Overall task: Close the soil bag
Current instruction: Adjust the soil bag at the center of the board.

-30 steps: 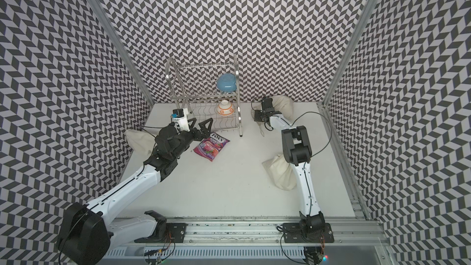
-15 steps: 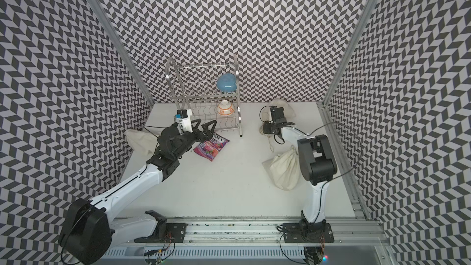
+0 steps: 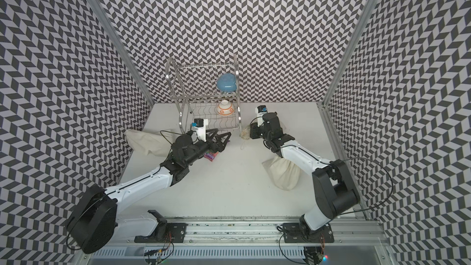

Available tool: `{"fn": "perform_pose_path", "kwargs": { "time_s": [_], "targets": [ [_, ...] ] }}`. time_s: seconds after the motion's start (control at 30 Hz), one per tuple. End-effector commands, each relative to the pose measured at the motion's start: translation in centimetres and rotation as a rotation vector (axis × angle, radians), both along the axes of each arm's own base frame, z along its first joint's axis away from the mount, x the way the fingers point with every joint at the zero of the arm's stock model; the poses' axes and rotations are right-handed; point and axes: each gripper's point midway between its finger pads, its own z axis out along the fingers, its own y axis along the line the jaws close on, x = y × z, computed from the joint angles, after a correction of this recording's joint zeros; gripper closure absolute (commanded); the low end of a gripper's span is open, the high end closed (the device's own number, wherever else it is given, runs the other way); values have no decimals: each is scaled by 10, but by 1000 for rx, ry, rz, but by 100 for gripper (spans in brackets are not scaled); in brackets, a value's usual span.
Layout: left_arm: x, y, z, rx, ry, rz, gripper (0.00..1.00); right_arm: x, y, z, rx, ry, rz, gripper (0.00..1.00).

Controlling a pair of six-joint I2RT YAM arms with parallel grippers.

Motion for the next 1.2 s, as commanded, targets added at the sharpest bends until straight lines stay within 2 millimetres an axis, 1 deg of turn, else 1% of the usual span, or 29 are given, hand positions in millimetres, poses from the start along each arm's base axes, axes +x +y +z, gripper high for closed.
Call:
{"fn": "perform_pose_path", "kwargs": {
  "time_s": [0.0, 0.07, 0.13, 0.17, 0.23, 0.33, 0.4, 0.47, 0.53, 0.6, 0.63, 0.77, 0.87, 0.9, 0.97, 1.0, 1.03, 1.17],
  "targets": [
    [-12, -26, 3, -64, -33, -97, 12, -3, 17, 40, 113, -112, 30, 100],
    [-10, -37, -7, -50, -25, -107, 16, -6, 24, 38, 120, -106, 50, 100],
    [-3, -44, -17, -23, -4, -98, 20, -9, 29, 37, 125, -104, 64, 100],
    [3, -44, -26, -1, 19, -78, 22, -11, 31, 35, 126, -103, 70, 100],
    [11, -46, -36, 29, 36, -59, 26, -13, 34, 33, 126, -100, 81, 100],
    [13, -51, -48, 48, 53, -73, 32, -15, 35, 30, 125, -94, 86, 100],
    [13, -55, -54, 55, 65, -88, 40, -15, 34, 30, 124, -96, 84, 100],
    [12, -58, -59, 59, 78, -102, 53, -14, 33, 31, 122, -102, 77, 100],
    [8, -59, -60, 56, 81, -117, 64, -13, 31, 32, 113, -110, 67, 100],
    [4, -59, -55, 51, 65, -127, 73, -12, 28, 30, 102, -112, 52, 100],
    [2, -57, -52, 50, 56, -128, 76, -10, 27, 29, 96, -113, 44, 100],
    [-4, -49, -41, 49, 38, -118, 78, -5, 18, 24, 82, -114, 6, 100],
    [-8, -48, -36, 53, 36, -128, 95, -4, 16, 24, 87, -117, 0, 100],
    [-9, -48, -33, 52, 35, -128, 100, -4, 16, 26, 89, -121, 1, 100],
    [-11, -45, -21, 42, 18, -126, 100, -4, 12, 30, 82, -135, 2, 100],
    [-12, -44, -12, 35, 3, -123, 100, -4, 9, 34, 77, -151, 0, 98],
    [-13, -42, -2, 33, -10, -118, 100, -7, 3, 39, 70, -178, -1, 92],
    [-13, -41, 38, 20, -41, -116, 100, -24, -18, 76, 39, -330, -30, 64]
  ]
}}
